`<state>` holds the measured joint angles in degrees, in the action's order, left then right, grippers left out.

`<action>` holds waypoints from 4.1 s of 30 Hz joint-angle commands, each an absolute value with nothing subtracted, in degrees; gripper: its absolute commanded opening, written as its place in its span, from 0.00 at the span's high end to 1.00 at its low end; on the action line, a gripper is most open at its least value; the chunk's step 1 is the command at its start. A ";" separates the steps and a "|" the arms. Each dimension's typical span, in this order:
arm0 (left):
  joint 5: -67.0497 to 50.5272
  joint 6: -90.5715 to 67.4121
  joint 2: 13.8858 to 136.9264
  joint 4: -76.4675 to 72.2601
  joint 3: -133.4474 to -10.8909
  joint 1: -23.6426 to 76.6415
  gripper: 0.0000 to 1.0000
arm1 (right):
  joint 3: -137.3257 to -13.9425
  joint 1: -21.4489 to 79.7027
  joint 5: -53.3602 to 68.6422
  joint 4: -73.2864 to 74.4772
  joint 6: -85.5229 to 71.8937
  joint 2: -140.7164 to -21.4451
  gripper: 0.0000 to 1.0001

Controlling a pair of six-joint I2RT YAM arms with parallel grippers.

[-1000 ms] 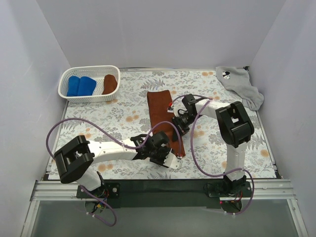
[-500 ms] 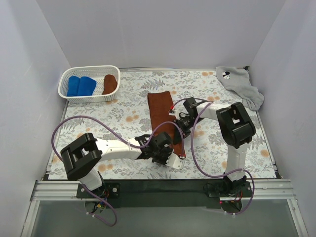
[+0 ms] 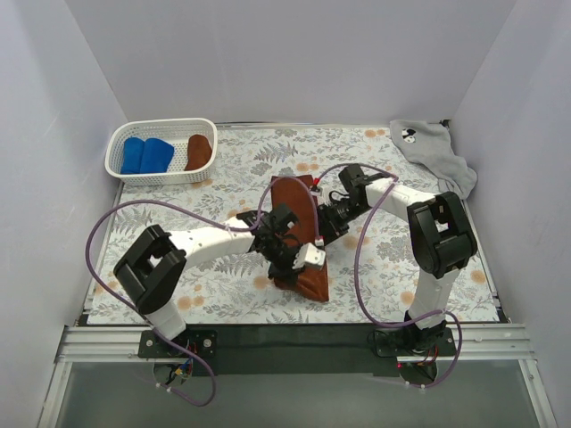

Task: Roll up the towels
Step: Roll the towel

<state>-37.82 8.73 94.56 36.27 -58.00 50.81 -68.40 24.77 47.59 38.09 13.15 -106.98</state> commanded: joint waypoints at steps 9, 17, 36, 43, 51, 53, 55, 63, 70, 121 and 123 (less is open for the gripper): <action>-57.66 8.44 103.00 47.55 -71.53 39.65 1.00 | -74.88 23.47 45.53 39.29 14.15 -109.51 0.82; -53.97 9.14 108.01 47.11 -78.22 34.20 0.98 | -75.41 22.15 46.58 39.90 14.76 -108.11 0.77; -47.99 7.74 113.55 39.11 -77.08 30.06 0.94 | -74.53 20.03 63.37 44.91 15.65 -102.57 0.64; -47.64 6.59 113.91 37.44 -76.46 30.06 0.91 | -75.15 22.94 58.72 42.28 12.31 -108.62 0.67; -45.18 8.61 110.92 37.18 -74.01 28.13 0.70 | -73.21 24.08 49.75 37.09 9.31 -116.10 0.70; -44.48 9.58 108.99 37.27 -73.57 26.64 0.65 | -73.21 24.08 49.04 36.83 9.67 -117.24 0.71; -43.42 10.72 107.06 37.44 -72.43 25.93 0.63 | -72.77 24.08 49.65 36.22 9.93 -117.33 0.71; -34.13 14.93 91.43 31.30 -65.84 27.59 0.44 | -72.95 25.05 48.08 36.21 10.46 -116.81 0.70; -23.05 20.20 86.58 25.06 -57.49 40.77 0.40 | -74.18 25.49 46.85 36.47 10.19 -117.33 0.71; -50.63 11.52 137.10 65.39 -91.05 33.93 0.91 | -64.87 28.00 27.61 44.13 35.68 -74.89 0.38; -50.54 11.95 137.98 65.91 -92.01 33.49 0.90 | -62.33 31.80 25.15 40.19 35.07 -75.06 0.42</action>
<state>-63.07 10.55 133.08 67.83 -92.31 34.17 -65.08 27.14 32.25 46.54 33.93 -75.90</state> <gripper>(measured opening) 0.158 0.593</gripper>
